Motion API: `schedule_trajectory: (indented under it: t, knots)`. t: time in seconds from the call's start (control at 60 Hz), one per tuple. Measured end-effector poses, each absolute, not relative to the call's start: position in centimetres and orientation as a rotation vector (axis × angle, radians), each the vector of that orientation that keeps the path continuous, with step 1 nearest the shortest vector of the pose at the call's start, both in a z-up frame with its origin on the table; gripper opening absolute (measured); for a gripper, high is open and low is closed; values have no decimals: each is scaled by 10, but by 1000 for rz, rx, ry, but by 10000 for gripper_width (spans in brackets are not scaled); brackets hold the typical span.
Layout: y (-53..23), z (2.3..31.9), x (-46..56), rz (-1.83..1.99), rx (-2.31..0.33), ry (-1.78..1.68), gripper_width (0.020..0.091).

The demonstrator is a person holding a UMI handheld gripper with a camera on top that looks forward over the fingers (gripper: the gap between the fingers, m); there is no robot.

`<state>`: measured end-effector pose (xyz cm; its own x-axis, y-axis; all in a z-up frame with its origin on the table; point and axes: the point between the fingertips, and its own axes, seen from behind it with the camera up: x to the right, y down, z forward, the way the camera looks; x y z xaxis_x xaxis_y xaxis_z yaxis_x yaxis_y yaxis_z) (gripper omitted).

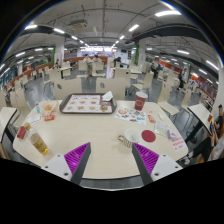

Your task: Pour water

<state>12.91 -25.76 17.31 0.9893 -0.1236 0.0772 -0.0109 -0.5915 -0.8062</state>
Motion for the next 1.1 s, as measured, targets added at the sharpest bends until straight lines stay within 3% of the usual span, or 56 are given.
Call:
schedule_trajectory:
  t: [0.017, 0.35, 0.683, 0.883, 1.1]
  knots:
    - [-238, 158, 139, -157, -2200, 93, 847]
    - [-263, 132, 120, -235, -2257, 118, 842]
    - [-289, 81, -39, -67, -2266, 62, 845]
    - [-248, 71, -146, 48, -2173, 8, 847]
    - [-174, 66, -180, 32, -2038, 21, 831]
